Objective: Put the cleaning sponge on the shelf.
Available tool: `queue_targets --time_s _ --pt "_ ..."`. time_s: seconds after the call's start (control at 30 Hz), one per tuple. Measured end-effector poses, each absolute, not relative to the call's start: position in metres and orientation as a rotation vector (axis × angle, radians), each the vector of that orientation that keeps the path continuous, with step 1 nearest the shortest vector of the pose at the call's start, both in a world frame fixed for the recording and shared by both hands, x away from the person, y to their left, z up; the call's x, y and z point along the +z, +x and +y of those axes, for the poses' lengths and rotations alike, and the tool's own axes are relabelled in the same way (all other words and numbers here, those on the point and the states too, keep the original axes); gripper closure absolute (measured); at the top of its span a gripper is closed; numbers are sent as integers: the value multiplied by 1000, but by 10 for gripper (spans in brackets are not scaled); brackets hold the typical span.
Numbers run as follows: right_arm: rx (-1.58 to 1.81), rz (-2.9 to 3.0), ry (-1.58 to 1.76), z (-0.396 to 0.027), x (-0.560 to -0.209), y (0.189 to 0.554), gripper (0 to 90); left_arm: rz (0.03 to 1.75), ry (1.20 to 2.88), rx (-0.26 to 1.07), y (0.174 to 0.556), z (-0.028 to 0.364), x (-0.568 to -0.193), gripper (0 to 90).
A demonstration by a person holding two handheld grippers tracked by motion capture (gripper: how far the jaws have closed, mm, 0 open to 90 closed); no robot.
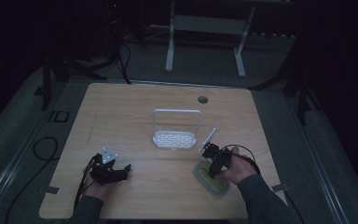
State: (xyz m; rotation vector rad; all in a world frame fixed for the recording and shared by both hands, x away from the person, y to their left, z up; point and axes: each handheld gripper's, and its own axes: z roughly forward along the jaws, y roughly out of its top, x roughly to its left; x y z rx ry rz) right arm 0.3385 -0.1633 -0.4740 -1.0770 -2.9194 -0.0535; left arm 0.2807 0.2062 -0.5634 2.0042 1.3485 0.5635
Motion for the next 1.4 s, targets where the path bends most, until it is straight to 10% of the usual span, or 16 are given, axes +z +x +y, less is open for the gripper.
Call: queue_targets --time_s 1.4 --pt "-182 -3234 -761 -147 -447 333 714 1350 2001 563 281 206 -563 185"
